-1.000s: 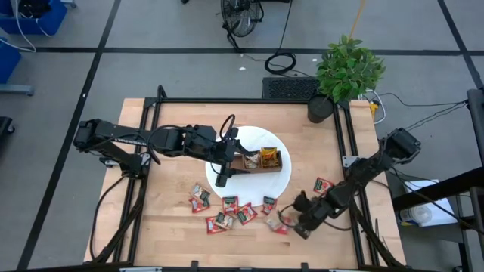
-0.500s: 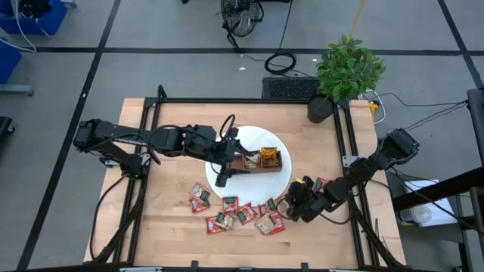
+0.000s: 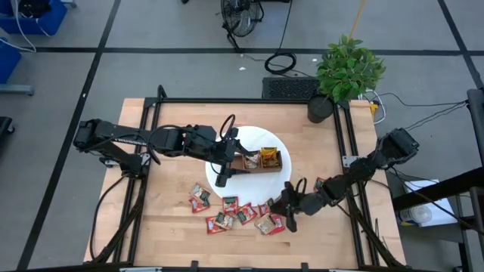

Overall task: Pick & Place Tea
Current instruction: Put the brown tea bag into the middle section of the wooden organizer

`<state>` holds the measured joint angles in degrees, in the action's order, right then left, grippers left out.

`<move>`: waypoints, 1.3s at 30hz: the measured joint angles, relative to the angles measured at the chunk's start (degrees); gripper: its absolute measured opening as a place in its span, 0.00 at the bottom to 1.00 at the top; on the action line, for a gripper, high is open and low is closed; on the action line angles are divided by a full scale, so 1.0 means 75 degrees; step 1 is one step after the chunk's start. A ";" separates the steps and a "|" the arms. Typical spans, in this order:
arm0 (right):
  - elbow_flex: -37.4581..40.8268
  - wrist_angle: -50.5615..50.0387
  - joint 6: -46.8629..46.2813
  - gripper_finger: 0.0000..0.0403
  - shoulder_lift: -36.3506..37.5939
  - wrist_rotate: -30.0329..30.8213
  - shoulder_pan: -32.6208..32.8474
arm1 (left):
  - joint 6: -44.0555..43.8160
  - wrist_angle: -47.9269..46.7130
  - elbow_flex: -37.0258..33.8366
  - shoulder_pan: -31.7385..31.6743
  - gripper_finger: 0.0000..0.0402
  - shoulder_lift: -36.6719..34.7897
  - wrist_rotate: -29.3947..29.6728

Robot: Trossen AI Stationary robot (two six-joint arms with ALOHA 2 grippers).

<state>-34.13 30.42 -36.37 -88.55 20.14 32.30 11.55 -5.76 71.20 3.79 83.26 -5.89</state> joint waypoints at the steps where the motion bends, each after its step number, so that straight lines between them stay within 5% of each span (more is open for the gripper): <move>1: 0.0000 0.0077 -0.0233 0.20 0.0000 -0.0387 -0.0077 | 0.0000 0.0000 0.0000 -0.0001 0.63 0.0000 0.0000; 8: -0.0949 -0.1452 -0.1014 0.58 0.0000 -0.2549 -0.0505 | -0.0003 0.0000 0.0000 0.0000 0.63 0.0000 0.0000; 12: -0.2563 -0.4582 0.0065 0.59 0.0000 -0.2583 -0.0503 | 0.0000 0.0000 0.0000 -0.0001 0.63 0.0000 0.0000; 16: -0.4051 -0.8388 0.0607 0.52 -0.0128 -0.1356 -0.0493 | 0.0000 0.0000 0.0000 0.0000 0.63 0.0000 0.0000; 19: -0.4269 -0.9714 0.0458 0.50 -0.0336 -0.0921 -0.0487 | 0.0000 0.0000 0.0000 0.0000 0.63 0.0000 0.0000; 23: -0.3911 -0.9972 0.0537 0.50 -0.0826 -0.1458 -0.0703 | 0.0000 0.0003 0.0000 0.0000 0.63 0.0000 -0.0003; 33: -0.3175 -0.8083 0.0978 0.61 -0.1396 -0.3089 -0.1166 | 0.0000 0.0003 0.0000 -0.0002 0.63 0.0000 0.0000; 39: -0.2980 -0.7775 0.0998 0.66 -0.1369 -0.3055 -0.1185 | 0.0000 0.0000 0.0000 -0.0003 0.63 0.0000 0.0000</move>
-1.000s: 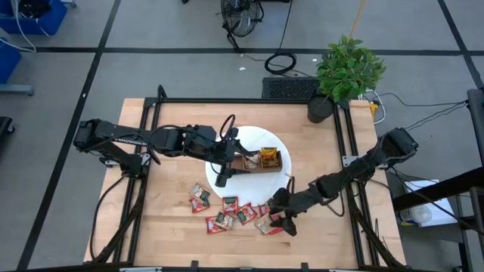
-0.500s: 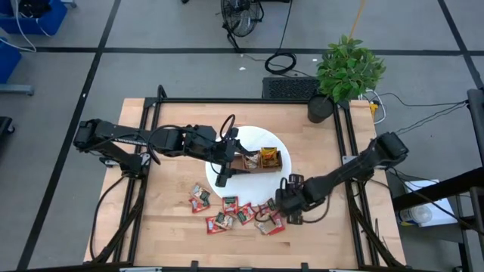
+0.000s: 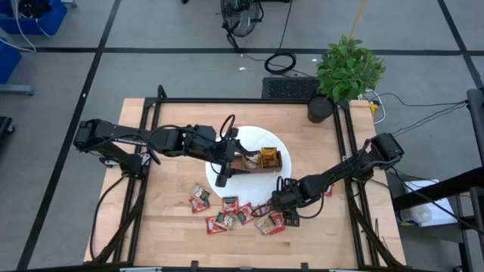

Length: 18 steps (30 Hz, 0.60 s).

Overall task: Pick & Place Tea
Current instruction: Put the brown tea bag into the middle section of the wooden organizer

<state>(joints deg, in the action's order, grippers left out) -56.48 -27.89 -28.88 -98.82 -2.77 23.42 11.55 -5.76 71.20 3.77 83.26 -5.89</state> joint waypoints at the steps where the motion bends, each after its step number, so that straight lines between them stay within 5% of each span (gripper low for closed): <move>1: 0.0090 0.0121 -0.0010 0.67 0.0012 0.0003 -0.0023 | 0.0000 0.0000 0.0000 0.0003 0.63 0.0000 0.0000; 18: 0.1596 0.0978 -0.1209 0.61 0.0037 0.0466 -0.0111 | 0.0000 0.0000 0.0000 0.0001 0.63 0.0000 0.0000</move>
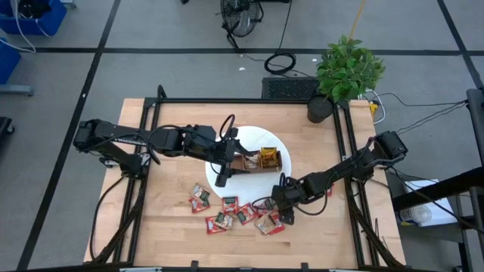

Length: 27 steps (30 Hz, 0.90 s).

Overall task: Pick & Place Tea
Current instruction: Put the brown tea bag into the middle section of the wooden organizer

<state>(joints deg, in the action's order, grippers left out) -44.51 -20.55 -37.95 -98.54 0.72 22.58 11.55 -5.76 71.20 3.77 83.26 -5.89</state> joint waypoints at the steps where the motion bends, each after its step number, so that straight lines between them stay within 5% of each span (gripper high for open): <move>1: 0.0001 -0.0034 -0.0126 0.60 0.0000 -0.0024 -0.0002 | 0.0000 0.0000 0.0000 0.0000 0.63 0.0000 0.0000; 5: -0.0004 -0.0403 -0.0827 0.55 0.0009 -0.0427 0.0043 | 0.0000 0.0000 0.0000 0.0000 0.63 0.0000 0.0000; 15: 0.0047 -0.1512 -0.2917 0.41 -0.0003 -0.3382 0.0192 | 0.0000 0.0000 0.0000 -0.0001 0.63 0.0000 0.0000; 27: 0.0018 -0.2661 -0.3108 0.28 0.0044 -0.2065 0.0125 | 0.0000 0.0000 0.0000 -0.0001 0.63 -0.0002 0.0000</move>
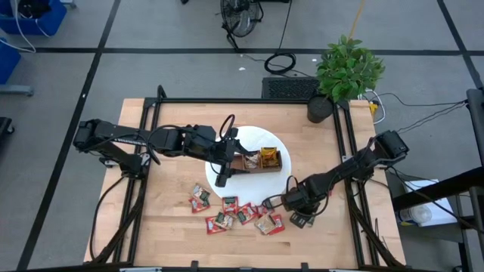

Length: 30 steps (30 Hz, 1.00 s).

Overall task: Pick & Place Tea
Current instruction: Put the brown tea bag into the middle section of the wooden organizer

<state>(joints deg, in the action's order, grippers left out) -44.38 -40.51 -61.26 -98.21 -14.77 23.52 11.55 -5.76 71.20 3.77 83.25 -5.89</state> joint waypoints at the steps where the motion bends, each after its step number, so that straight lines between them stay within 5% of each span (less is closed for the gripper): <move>1: 0.0000 -0.0006 0.0006 0.27 0.0000 0.0036 -0.0030 | 0.0000 0.0000 0.0000 0.0000 0.63 0.0000 0.0000; 8: 0.0003 0.0539 0.0470 0.25 0.0071 0.0394 -0.0060 | 0.0000 0.0001 0.0000 0.0001 0.63 0.0000 0.0000; 14: 0.0020 0.1872 0.0954 0.26 0.0033 0.3564 -0.0113 | 0.0000 0.0003 0.0000 0.0001 0.63 0.0000 0.0000; 17: 0.0055 0.1865 0.1278 0.26 -0.0009 0.4392 -0.0203 | 0.0000 0.0003 0.0000 0.0000 0.63 0.0000 0.0000; 22: 0.0136 0.1852 0.1697 0.33 -0.0004 0.4605 -0.0197 | 0.0000 0.0003 0.0000 0.0003 0.63 0.0000 0.0000; 30: -0.0039 0.1660 0.1251 0.62 0.0375 0.3405 -0.0175 | -0.0001 0.0001 0.0000 0.0003 0.63 0.0000 0.0000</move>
<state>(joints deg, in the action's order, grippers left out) -44.67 -28.06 -51.87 -95.40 10.77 22.21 11.54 -5.75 71.20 3.79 83.24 -5.89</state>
